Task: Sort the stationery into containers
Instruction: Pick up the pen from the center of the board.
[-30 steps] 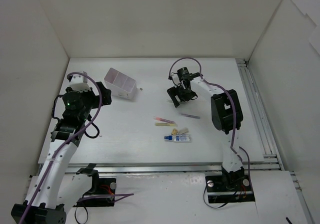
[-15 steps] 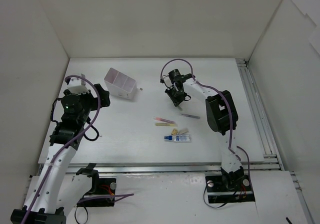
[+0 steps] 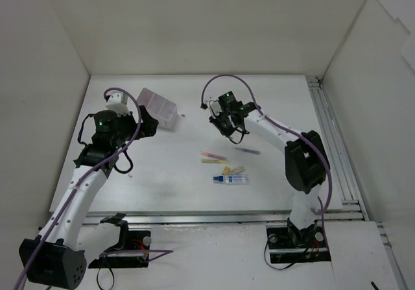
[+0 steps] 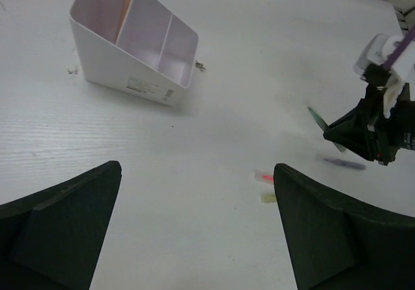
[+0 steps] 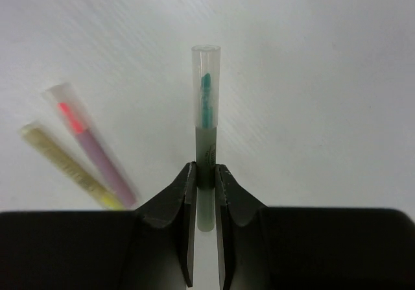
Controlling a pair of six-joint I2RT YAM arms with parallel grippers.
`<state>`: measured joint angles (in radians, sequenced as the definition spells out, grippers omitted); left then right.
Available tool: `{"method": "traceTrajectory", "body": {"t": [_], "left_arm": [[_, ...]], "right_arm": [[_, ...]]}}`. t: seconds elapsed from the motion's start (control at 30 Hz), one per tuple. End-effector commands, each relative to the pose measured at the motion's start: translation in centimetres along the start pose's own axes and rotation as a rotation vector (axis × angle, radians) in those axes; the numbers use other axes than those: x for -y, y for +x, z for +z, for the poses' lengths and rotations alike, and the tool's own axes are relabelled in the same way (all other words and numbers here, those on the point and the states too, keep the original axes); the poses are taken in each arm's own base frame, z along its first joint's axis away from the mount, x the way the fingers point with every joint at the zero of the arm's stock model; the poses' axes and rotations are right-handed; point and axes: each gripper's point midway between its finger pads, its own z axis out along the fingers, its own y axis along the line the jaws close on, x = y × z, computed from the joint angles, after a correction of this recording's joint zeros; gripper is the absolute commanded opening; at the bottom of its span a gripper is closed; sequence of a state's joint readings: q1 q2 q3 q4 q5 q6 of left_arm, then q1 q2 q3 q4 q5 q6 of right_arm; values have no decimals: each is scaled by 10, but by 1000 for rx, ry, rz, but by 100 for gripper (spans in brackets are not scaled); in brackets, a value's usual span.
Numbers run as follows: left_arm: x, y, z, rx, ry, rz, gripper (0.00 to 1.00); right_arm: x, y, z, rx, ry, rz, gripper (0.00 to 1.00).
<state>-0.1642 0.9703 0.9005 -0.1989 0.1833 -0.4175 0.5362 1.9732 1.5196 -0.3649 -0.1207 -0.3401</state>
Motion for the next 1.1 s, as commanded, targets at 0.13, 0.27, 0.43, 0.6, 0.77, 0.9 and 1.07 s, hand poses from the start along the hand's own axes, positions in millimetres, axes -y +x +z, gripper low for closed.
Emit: {"method": "traceTrajectory", "body": {"t": [0.13, 0.27, 0.43, 0.6, 0.77, 0.9, 1.07], "left_arm": [[80, -27, 10, 7, 267, -10, 100], [112, -26, 13, -11, 333, -2, 100], [122, -15, 23, -35, 305, -11, 100], [116, -9, 25, -6, 232, -54, 98], [106, -3, 28, 14, 177, -98, 92], [111, -2, 30, 30, 188, -105, 87], [129, 4, 37, 8, 213, -52, 74]], "right_arm": [[-57, -72, -80, 398, -84, -67, 0], [-87, -90, -95, 506, -144, -65, 0], [-116, -111, -115, 646, -175, 7, 0], [-133, -118, -134, 751, -199, 53, 0], [-136, -113, -147, 804, -181, 81, 0], [-136, -114, -152, 842, -182, 123, 0], [-139, -126, -154, 839, -192, 107, 0]]}}
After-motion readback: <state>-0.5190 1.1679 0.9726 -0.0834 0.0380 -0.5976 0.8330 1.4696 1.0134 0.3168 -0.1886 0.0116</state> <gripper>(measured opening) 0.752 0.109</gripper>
